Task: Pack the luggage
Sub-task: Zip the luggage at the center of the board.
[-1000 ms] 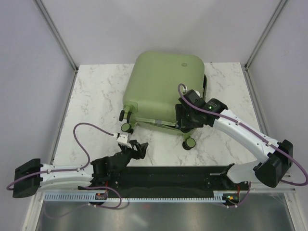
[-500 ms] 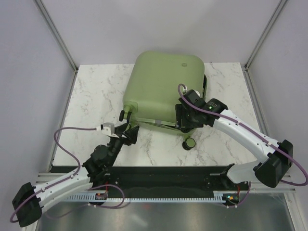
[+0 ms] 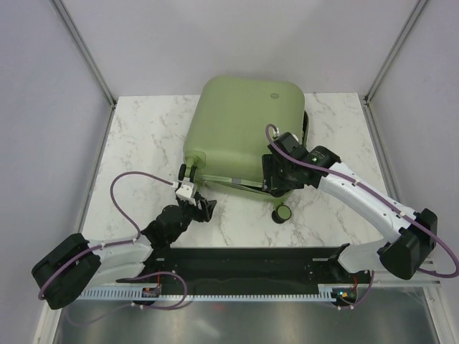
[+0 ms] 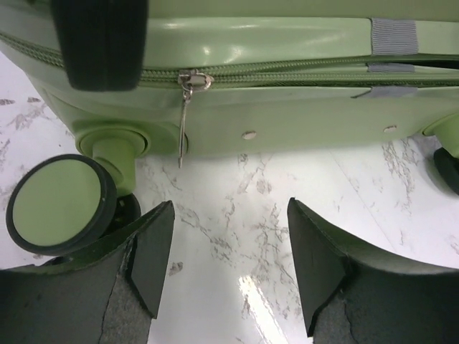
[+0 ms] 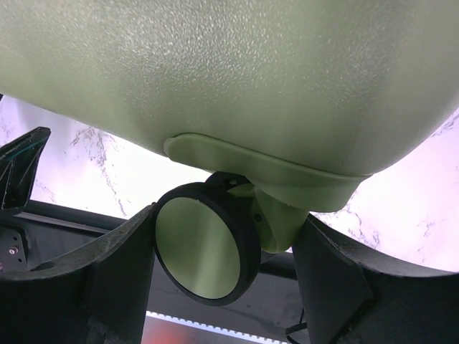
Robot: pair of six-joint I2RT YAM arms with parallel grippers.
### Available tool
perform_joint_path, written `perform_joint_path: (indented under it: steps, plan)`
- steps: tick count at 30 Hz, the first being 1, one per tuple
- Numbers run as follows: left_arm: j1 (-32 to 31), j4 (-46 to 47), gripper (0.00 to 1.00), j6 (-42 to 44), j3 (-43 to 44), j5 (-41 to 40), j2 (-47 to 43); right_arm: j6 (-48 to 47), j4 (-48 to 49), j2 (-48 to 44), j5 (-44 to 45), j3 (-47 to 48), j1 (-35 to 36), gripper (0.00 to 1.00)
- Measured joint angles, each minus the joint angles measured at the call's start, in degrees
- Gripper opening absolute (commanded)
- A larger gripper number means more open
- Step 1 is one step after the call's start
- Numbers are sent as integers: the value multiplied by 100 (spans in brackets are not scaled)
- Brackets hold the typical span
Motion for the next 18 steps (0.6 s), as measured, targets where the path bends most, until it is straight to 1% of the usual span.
perform_joint_path:
  steps: [2, 5, 9, 13, 18]
  plan:
    - [76, 212, 70, 81, 0, 52, 175, -31, 2, -2, -28, 0, -39, 0]
    - [264, 610, 63, 177, 9, 201, 557, -68, 4, -2, -83, 0, -81, 0]
    - [385, 1073, 60, 234, 61, 404, 1069, -105, 13, -2, -109, 0, -122, 0]
    - [385, 1244, 59, 310, 223, 533, 1067, -149, 28, -2, -157, 0, -188, 0]
    - [385, 1246, 63, 570, 439, 503, 837, -160, 31, -2, -219, 0, -225, 0]
